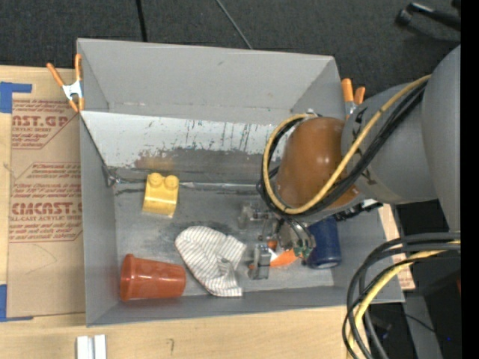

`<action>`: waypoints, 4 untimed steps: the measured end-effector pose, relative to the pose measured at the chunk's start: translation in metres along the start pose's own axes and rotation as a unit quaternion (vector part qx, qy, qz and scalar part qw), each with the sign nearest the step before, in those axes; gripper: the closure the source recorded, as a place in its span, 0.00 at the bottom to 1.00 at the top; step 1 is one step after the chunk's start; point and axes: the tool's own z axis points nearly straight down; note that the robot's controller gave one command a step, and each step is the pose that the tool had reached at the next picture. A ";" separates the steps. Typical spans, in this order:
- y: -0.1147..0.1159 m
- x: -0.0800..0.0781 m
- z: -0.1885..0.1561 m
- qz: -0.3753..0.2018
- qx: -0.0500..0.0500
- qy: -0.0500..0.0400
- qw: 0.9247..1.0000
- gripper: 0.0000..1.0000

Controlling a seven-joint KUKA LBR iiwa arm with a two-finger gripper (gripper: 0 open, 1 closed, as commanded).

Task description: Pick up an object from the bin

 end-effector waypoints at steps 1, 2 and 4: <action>0.019 0.009 0.040 0.044 0.000 0.000 0.999 1.00; 0.019 0.009 0.040 0.044 0.000 0.000 0.999 1.00; 0.020 0.015 -0.073 0.041 0.000 0.000 0.999 1.00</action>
Offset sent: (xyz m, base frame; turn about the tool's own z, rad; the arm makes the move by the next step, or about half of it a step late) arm 0.0000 0.0000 0.0000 0.0000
